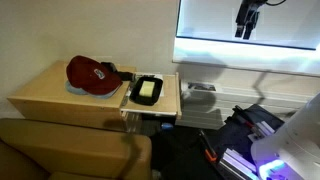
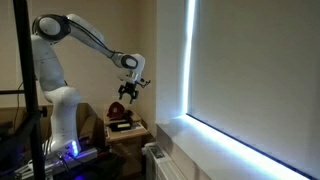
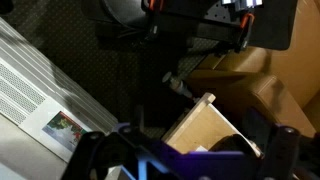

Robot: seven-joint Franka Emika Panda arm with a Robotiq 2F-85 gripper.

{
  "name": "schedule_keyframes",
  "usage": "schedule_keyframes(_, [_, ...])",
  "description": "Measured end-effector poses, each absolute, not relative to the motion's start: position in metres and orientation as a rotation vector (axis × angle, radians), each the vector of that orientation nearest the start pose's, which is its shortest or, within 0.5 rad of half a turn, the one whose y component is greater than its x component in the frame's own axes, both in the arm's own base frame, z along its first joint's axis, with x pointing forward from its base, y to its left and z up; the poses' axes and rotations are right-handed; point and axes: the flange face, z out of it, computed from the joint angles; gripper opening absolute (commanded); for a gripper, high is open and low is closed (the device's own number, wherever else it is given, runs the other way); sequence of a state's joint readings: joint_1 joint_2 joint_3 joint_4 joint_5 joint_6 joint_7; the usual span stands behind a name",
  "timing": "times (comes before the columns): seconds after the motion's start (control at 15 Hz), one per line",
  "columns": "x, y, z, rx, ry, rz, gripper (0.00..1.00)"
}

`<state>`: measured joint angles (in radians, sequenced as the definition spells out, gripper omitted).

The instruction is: Move the sponge from the oven tray to the pullout table

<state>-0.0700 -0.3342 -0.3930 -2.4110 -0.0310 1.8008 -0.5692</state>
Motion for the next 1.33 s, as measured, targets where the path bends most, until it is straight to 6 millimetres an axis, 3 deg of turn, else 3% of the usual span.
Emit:
schedule_keyframes(0.27, [0.365, -0.177, 0.405, -2.886, -0.242, 0.309, 1.0])
schedule_keyframes(0.33, [0.37, -0.163, 0.401, -2.881, -0.239, 0.292, 1.0])
schedule_keyframes(0.53, [0.394, -0.087, 0.384, -2.861, -0.231, 0.27, 1.0])
schedule_keyframes(0.6, [0.398, -0.071, 0.384, -2.866, -0.248, 0.282, 1.0])
schedule_keyframes(0.87, [0.393, -0.083, 0.382, -2.872, -0.215, 0.287, 1.0])
schedule_keyframes(1.0, [0.384, -0.084, 0.368, -2.881, -0.191, 0.251, 1.0])
schedule_keyframes(1.13, [0.378, -0.069, 0.344, -2.907, -0.204, 0.16, 1.0])
schedule_keyframes(1.33, [0.378, -0.02, 0.318, -2.939, -0.277, -0.018, 1.0])
